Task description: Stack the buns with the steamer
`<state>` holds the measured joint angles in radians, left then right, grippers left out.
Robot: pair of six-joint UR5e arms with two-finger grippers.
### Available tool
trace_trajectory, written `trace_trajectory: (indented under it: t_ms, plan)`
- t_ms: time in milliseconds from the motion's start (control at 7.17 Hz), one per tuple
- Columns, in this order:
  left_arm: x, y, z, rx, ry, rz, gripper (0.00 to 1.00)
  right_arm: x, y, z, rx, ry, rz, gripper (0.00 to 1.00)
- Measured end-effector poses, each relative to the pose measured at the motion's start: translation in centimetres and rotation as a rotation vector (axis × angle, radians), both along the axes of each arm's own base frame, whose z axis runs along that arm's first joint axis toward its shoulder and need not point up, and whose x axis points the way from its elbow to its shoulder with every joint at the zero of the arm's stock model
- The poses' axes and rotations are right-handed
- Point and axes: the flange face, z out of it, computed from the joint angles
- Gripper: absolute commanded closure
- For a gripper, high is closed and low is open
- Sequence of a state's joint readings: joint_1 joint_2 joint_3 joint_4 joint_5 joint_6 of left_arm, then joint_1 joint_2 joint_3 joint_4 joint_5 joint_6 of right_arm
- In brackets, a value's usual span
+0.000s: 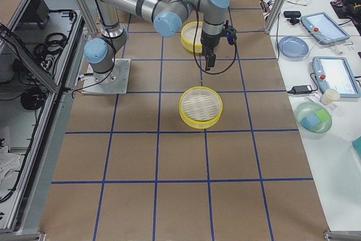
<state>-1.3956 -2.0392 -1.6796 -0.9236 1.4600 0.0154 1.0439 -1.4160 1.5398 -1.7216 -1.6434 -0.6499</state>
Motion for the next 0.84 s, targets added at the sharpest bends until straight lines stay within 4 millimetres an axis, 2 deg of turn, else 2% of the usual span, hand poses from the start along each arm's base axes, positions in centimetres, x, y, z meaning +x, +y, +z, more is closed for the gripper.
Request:
trace_trajectory:
  t_ms: [279, 419, 558, 698, 837]
  plan:
    - [0.0, -0.6, -2.4, 0.006, 0.005, 0.013, 0.02, -7.8, -1.1, -6.1, -0.003, 0.002, 0.050, 0.04]
    - [-0.1, -0.9, -3.1, 0.007, 0.020, 0.028, 0.04, -10.9, -1.3, -9.4, 0.008, -0.008, 0.070, 0.08]
    - [-0.3, -1.0, -3.8, 0.013, 0.045, 0.053, 0.25, -13.5, -1.3, -12.9, 0.029, -0.027, 0.076, 0.11]
    - [-0.4, -1.1, -4.1, 0.016, 0.060, 0.076, 0.61, -15.1, -1.2, -16.1, 0.047, -0.043, 0.072, 0.14]
    - [-0.5, -1.2, -4.2, 0.017, 0.064, 0.081, 0.83, -15.8, -1.0, -18.6, 0.054, -0.049, 0.070, 0.21]
